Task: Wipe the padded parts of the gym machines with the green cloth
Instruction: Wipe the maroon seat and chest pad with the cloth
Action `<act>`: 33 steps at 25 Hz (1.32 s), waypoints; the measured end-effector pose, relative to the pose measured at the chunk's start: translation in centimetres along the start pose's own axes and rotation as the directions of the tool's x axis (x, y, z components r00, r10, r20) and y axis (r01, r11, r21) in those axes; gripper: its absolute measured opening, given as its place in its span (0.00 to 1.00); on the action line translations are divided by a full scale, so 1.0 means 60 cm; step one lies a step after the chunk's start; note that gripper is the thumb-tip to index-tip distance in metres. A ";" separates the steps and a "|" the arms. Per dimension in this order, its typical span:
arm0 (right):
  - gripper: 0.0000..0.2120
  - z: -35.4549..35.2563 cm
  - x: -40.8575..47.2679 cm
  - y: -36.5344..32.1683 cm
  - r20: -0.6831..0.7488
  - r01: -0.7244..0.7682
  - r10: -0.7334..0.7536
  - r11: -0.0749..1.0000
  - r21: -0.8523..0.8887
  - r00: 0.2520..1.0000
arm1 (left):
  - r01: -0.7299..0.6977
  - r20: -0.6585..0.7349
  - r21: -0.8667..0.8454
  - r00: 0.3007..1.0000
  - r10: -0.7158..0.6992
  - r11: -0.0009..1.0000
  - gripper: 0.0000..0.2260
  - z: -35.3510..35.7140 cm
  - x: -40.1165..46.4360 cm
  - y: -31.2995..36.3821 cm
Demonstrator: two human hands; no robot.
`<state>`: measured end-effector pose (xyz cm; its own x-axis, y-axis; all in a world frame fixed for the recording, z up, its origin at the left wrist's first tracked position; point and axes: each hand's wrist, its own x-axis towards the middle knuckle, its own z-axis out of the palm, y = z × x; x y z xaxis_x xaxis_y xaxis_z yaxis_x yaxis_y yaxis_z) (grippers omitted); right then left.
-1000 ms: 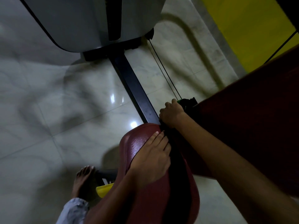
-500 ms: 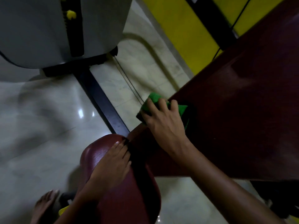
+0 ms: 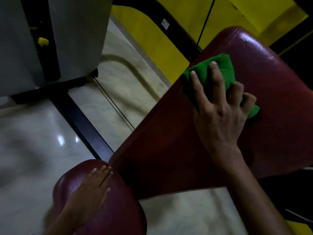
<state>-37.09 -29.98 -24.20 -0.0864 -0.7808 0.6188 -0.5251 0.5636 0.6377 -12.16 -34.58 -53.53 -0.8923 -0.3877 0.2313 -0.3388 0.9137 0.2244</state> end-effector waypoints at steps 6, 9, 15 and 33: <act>0.20 -0.017 -0.083 -0.048 0.052 0.376 -0.384 0.919 0.116 0.922 | 0.011 0.118 -0.054 0.993 -0.004 0.998 0.29 -0.006 -0.013 -0.005; 0.19 -0.021 -0.052 -0.015 0.031 0.212 -0.220 0.964 0.162 0.975 | 0.102 0.033 -0.325 0.995 -0.097 0.940 0.23 -0.046 0.024 0.010; 0.20 -0.022 -0.083 -0.004 0.031 0.201 -0.205 0.974 0.107 0.978 | -0.109 -0.308 -0.635 0.944 -0.121 0.764 0.24 -0.229 0.272 0.047; 0.22 -0.057 -0.090 -0.025 0.184 -0.249 0.241 0.968 0.021 0.953 | -0.827 -0.321 0.130 0.487 0.812 0.547 0.23 -0.411 0.566 0.022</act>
<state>-32.93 -25.64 -26.91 -0.3646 -0.6576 0.6593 -0.5047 0.7345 0.4536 -35.54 -49.53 -22.04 -0.6139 0.5143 0.5988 0.5139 0.8362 -0.1914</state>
